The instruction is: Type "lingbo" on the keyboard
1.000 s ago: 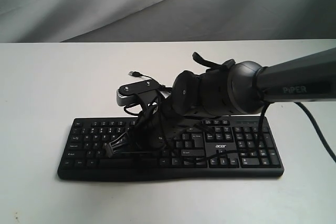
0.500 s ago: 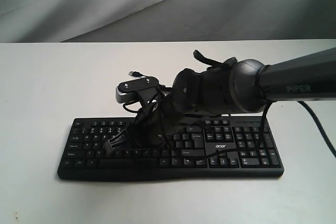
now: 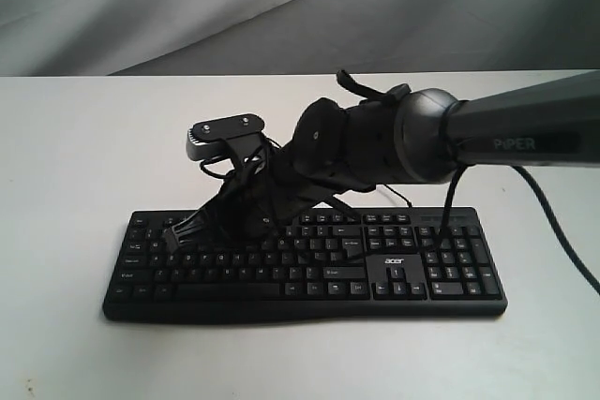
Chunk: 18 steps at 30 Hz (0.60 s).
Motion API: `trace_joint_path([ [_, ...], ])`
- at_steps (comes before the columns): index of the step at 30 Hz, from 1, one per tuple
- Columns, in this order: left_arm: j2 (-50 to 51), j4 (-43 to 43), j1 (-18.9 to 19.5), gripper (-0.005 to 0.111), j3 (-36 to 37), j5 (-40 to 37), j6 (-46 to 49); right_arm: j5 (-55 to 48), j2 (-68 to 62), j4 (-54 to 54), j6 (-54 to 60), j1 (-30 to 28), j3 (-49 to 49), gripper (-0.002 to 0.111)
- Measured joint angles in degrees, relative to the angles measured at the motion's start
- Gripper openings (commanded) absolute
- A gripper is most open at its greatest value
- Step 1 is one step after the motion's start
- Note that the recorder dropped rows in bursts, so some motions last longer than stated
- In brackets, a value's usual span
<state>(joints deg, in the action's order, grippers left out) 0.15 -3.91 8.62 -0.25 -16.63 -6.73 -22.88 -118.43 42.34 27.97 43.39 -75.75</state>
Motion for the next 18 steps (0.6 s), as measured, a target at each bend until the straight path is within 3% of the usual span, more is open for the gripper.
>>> trace_joint_path([
  [18, 0.0, 0.0, 0.0, 0.001, 0.0, 0.0, 0.0, 0.12, -3.3, 2.96, 2.05, 0.0, -1.45, 0.0],
])
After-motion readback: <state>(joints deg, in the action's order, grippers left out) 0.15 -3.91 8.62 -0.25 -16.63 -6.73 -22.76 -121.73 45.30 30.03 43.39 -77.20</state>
